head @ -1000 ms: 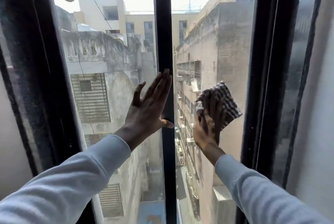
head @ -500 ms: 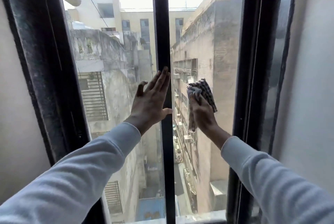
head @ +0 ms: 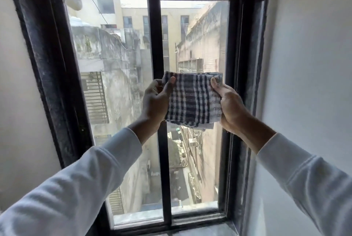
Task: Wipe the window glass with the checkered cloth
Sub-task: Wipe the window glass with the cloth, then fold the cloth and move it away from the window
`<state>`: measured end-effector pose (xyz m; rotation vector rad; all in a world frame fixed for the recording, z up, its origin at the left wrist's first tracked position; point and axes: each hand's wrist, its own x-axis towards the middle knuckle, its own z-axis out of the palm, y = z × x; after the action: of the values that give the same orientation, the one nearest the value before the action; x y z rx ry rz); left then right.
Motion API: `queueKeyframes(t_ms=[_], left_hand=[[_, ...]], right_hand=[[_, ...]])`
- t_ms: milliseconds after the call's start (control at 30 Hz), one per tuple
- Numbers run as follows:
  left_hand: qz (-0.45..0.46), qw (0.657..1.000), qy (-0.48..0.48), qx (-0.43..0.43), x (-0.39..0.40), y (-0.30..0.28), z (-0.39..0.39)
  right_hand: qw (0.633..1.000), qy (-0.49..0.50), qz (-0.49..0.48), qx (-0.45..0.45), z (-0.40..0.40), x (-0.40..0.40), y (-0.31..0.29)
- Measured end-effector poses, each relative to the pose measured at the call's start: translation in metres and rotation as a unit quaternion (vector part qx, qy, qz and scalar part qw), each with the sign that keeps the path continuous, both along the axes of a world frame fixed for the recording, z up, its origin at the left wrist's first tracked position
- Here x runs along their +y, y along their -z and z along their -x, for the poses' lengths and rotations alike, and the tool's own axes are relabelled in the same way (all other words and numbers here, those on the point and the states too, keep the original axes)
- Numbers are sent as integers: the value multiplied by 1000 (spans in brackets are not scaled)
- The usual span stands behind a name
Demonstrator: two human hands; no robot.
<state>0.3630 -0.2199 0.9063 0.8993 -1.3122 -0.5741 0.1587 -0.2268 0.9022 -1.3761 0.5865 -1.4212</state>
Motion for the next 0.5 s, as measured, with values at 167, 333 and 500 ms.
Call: queueKeyframes(t_ms=[167,333,500], left_hand=[[53,996,-66,-43,32,21,14],[44,997,-46,-42,62,50,32],[16,998,33,-42,94,108,62]], right_hand=[[997,63,15,35,19,50,21],[991,131,-1,39,29,108,42],[975,210,-70,31,52,165,89]])
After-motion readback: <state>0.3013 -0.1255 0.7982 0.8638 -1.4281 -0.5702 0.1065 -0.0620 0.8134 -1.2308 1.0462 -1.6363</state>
